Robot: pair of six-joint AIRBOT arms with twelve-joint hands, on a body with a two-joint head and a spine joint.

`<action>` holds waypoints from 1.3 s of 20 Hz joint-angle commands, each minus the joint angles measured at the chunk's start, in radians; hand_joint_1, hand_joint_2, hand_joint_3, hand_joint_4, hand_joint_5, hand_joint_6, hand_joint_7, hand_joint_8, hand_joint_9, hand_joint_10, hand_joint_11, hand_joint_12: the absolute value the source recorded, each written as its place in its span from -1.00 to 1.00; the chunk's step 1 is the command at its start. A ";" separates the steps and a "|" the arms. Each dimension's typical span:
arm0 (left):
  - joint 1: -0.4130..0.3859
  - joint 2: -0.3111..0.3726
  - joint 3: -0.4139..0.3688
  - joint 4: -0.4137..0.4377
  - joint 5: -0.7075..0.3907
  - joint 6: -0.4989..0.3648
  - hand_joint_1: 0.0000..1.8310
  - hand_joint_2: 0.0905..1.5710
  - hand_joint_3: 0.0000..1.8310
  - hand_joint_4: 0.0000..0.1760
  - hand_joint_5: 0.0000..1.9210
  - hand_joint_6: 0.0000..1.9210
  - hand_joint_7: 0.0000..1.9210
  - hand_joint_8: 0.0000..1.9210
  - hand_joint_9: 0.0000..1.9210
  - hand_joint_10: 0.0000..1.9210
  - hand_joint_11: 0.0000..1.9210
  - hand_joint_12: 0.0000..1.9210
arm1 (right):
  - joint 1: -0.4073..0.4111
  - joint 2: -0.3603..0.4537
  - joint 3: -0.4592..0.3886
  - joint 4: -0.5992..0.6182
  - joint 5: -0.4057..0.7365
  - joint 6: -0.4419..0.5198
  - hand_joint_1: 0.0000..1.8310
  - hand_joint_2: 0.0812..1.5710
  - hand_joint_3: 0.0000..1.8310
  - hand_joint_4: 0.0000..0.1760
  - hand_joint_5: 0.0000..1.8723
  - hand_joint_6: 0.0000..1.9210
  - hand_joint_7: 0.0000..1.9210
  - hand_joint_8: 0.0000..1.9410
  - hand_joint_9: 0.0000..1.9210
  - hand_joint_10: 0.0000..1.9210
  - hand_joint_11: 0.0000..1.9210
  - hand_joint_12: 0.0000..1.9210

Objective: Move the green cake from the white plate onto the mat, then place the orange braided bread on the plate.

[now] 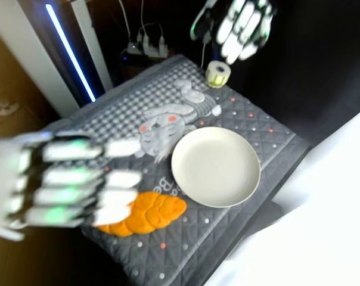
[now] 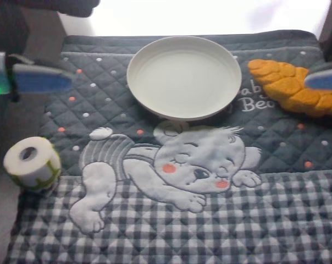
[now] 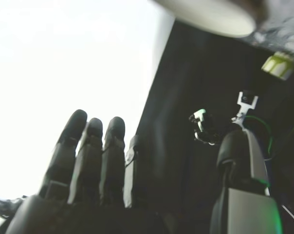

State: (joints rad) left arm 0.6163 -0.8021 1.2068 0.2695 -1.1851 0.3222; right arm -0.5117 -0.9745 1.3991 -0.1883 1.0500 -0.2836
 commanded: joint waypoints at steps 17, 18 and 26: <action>0.067 0.054 -0.054 -0.167 -0.257 0.120 -0.07 0.11 -1.00 -0.55 -0.61 -0.99 -0.47 -0.99 -0.42 -0.99 -0.97 0.23 | 0.009 -0.075 0.134 -0.020 -0.244 0.008 -0.26 -0.37 -1.00 1.00 -1.00 -1.00 -0.94 -1.00 -0.86 -1.00 -0.96 -0.02; 0.067 0.054 -0.054 -0.168 -0.257 0.120 -0.06 0.11 -1.00 -0.56 -0.60 -1.00 -0.46 -0.99 -0.41 -0.99 -0.92 0.19 | 0.009 -0.080 0.137 -0.024 -0.252 0.008 -0.30 -0.37 -1.00 1.00 -1.00 -1.00 -0.96 -1.00 -0.89 -1.00 -0.99 -0.01; 0.072 0.057 -0.055 -0.173 -0.264 0.120 -0.14 0.11 -1.00 -0.73 -0.61 -1.00 -0.45 -1.00 -0.40 -0.99 -0.91 0.25 | 0.009 -0.140 0.198 -0.044 -0.363 0.008 -0.21 -0.32 -1.00 1.00 -1.00 -1.00 -0.91 -1.00 -0.85 -0.99 -1.00 0.01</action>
State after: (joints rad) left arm 0.6918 -0.7555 1.1515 0.1444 -1.3327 0.4435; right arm -0.5121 -1.1305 1.5887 -0.2687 0.5980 -0.2825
